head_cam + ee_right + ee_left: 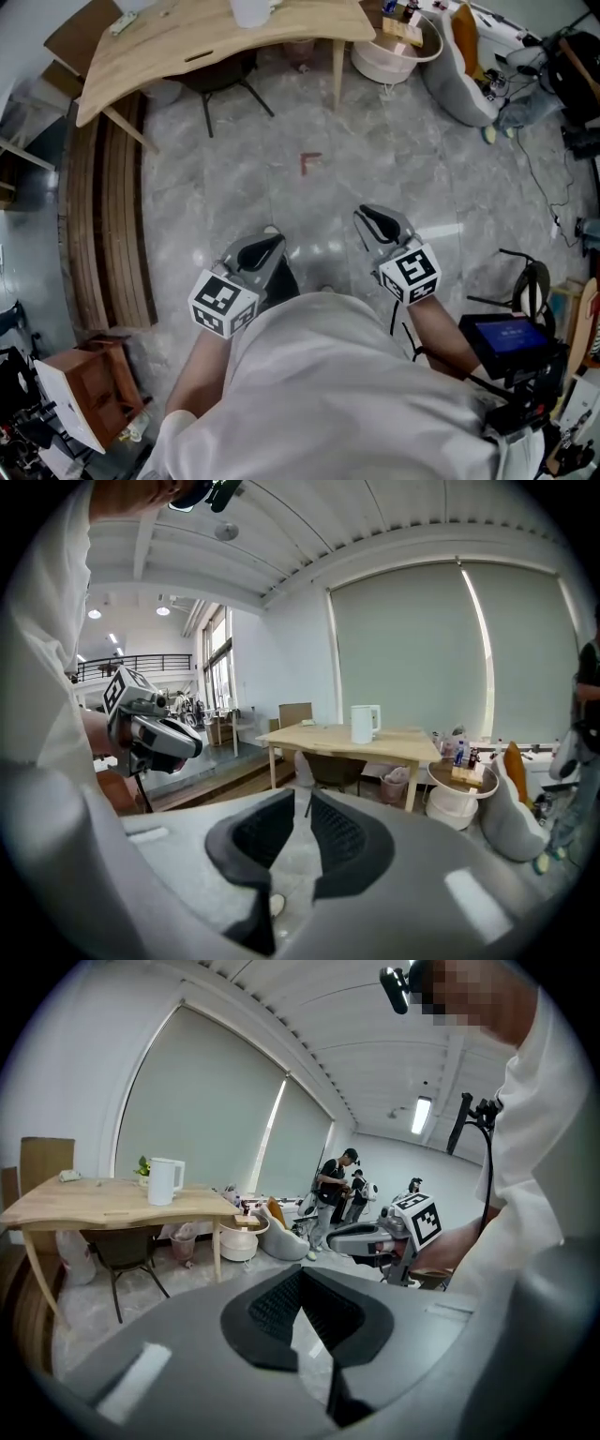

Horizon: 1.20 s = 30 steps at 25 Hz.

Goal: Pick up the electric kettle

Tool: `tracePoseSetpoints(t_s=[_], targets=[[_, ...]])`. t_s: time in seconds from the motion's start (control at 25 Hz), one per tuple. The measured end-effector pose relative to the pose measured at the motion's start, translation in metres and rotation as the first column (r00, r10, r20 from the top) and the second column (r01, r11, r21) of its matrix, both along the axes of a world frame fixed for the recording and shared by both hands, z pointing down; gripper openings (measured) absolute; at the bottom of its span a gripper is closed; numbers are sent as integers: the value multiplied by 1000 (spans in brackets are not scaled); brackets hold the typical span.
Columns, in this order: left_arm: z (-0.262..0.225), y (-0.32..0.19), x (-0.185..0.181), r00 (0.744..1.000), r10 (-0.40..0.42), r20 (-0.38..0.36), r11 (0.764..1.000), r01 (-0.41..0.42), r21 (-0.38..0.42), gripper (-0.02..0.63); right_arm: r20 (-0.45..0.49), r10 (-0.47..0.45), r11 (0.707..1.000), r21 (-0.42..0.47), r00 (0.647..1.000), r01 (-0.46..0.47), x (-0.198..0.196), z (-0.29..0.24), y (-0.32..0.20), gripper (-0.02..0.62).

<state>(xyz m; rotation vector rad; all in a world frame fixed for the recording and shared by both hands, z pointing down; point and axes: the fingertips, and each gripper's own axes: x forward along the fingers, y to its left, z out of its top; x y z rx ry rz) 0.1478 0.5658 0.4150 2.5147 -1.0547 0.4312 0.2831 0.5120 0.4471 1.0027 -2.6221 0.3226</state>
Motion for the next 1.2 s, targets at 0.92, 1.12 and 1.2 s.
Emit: tracePoseSetpoints(t_s=[0.92, 1.12, 1.2], targets=[[-16, -313, -149, 999, -17, 32, 999, 16, 39, 58, -7, 105, 992, 67, 994, -105, -140, -22, -362, 91], [-32, -398, -140, 995, -83, 54, 996, 81, 44, 58, 19, 55, 996, 71, 998, -56, -142, -21, -469, 92], [-41, -434, -131, 994, -95, 51, 994, 93, 53, 58, 18, 35, 996, 77, 999, -36, -141, -23, -513, 93]])
